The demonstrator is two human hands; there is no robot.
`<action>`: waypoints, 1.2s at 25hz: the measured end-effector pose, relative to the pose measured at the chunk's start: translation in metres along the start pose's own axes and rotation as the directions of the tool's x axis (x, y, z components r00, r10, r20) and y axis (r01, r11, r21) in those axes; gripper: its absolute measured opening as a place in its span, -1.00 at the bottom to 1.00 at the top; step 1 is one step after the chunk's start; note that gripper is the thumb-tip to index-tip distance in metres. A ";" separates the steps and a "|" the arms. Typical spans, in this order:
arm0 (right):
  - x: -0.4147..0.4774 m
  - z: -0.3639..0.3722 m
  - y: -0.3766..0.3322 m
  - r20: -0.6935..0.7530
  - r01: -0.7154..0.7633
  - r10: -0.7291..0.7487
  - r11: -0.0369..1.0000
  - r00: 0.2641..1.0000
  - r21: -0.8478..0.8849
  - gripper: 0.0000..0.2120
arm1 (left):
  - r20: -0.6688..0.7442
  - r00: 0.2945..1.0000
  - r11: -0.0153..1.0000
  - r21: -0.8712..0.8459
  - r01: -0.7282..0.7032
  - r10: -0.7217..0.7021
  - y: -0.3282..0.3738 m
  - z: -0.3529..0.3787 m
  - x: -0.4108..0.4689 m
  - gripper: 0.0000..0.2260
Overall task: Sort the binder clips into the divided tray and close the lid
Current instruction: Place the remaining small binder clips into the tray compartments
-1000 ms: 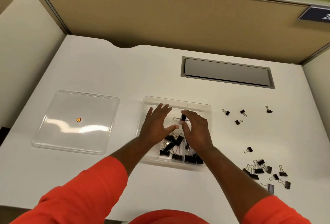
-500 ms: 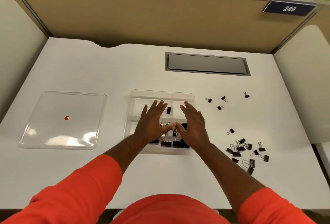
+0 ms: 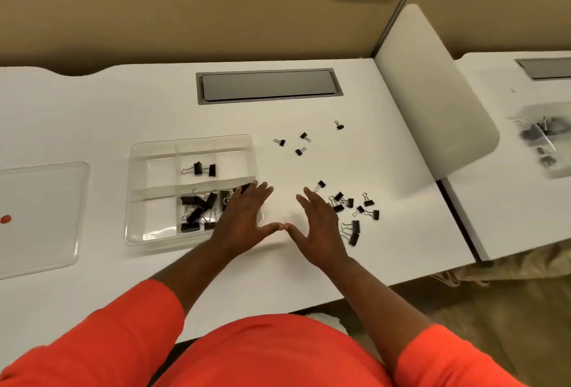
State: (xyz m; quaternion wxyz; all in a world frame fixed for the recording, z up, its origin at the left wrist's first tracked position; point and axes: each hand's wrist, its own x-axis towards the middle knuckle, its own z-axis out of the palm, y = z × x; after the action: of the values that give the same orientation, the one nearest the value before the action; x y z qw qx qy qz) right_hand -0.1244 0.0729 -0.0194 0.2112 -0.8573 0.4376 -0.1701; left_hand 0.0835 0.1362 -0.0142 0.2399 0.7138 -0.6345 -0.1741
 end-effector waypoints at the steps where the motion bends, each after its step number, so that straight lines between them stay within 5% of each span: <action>1: -0.008 -0.006 0.012 0.002 -0.003 0.003 1.000 1.000 -0.005 -0.36 | -0.005 1.000 1.000 -0.005 -0.013 0.013 0.010 0.008 0.001 -0.23; 12: -0.046 -0.057 0.137 0.079 -0.171 0.167 0.985 0.983 0.040 -0.48 | 0.129 0.988 0.996 0.005 0.089 -0.089 0.087 0.090 0.024 -0.45; 30: -0.027 -0.068 0.198 0.232 -0.044 0.022 0.995 0.972 0.088 -0.54 | 0.048 0.985 0.983 0.086 0.163 -0.168 0.120 0.132 0.069 -0.74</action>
State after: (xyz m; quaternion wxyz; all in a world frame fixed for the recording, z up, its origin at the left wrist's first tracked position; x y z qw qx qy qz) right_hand -0.3061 -0.0243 -0.0652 0.3031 -0.8532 0.4158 -0.0857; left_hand -0.0789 0.0425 -0.0521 0.1777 0.7683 -0.5859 -0.1868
